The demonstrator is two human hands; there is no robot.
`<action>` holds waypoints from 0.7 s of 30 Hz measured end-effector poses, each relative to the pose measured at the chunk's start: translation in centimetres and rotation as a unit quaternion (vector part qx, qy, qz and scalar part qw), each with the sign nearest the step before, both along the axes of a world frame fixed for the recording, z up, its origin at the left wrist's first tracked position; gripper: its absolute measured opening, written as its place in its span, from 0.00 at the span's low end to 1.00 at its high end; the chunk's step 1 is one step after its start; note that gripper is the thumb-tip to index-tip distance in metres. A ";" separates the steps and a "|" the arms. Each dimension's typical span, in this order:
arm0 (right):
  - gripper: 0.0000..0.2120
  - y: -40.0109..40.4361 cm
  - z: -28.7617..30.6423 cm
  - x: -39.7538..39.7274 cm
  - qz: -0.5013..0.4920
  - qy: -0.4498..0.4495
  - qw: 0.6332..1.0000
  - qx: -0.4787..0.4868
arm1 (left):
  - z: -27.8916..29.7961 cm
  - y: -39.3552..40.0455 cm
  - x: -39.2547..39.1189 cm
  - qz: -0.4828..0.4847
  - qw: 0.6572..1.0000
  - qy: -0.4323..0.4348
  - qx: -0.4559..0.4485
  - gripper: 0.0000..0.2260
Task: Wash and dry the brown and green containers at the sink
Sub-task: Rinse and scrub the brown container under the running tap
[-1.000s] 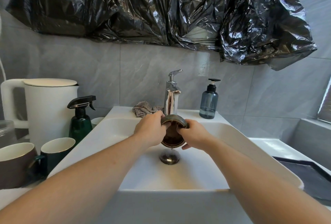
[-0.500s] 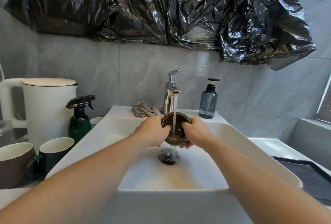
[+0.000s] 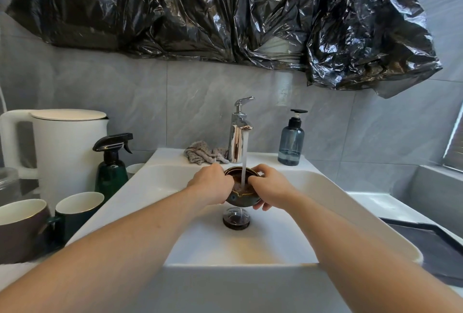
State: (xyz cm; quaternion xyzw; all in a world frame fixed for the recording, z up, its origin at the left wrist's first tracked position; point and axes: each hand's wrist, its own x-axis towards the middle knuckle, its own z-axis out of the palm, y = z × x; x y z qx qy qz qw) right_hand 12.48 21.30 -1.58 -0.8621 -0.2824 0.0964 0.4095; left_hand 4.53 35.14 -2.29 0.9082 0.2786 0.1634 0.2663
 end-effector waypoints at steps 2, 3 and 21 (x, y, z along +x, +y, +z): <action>0.16 0.0 0.0 0.1 -0.003 -0.001 1.000 0.029 | 0.0 0.1 0.0 0.014 1.000 0.001 -0.023 0.11; 0.17 0.0 0.1 0.1 -0.002 0.001 0.999 0.045 | 0.1 0.1 0.0 0.019 0.999 -0.001 -0.033 0.12; 0.19 -0.3 0.1 0.1 0.006 0.010 1.000 -0.002 | -0.3 0.3 -0.3 -0.012 0.996 0.021 -0.084 0.14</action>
